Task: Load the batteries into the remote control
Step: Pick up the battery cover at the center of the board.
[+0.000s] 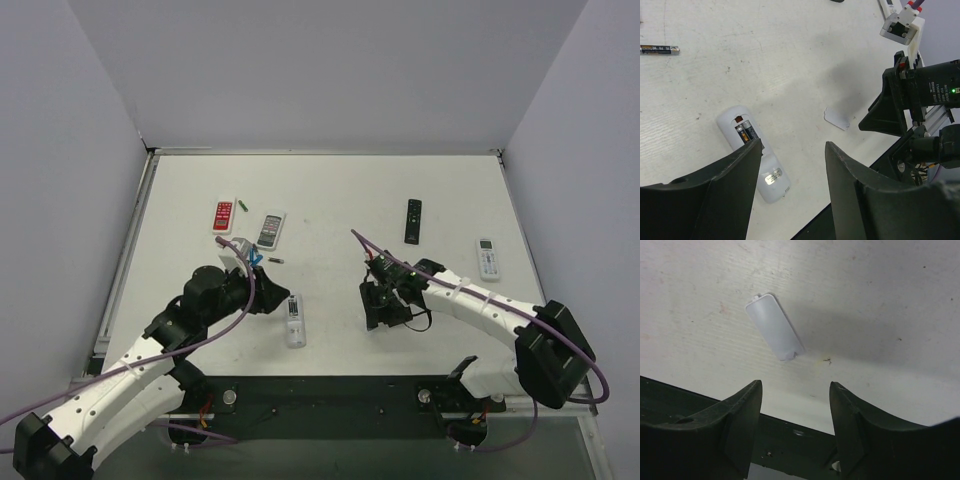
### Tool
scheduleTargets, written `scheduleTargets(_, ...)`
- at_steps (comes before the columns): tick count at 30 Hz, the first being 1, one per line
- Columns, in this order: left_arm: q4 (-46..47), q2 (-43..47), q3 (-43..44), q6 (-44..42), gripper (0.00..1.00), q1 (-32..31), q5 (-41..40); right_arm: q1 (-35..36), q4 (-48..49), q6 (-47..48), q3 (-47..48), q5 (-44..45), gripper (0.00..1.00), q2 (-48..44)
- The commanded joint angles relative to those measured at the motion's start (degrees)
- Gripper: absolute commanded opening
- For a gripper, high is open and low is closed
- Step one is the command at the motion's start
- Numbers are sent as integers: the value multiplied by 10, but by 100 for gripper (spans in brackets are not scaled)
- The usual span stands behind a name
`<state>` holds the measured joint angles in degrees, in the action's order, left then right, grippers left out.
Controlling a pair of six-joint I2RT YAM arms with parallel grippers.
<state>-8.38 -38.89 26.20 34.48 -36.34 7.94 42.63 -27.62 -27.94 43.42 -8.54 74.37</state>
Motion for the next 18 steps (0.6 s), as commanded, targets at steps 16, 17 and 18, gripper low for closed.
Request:
scheduleTargets(16,7,-29,7,7,64,1,15,6,-10,-57,31,1,30,110)
scheduleTargets(17,7,-29,7,7,64,0,15,8,-10,-55,33,1,30,114)
scheduleTargets(18,10,-32,6,8,63,0,16,10,-9,-55,37,1,30,122)
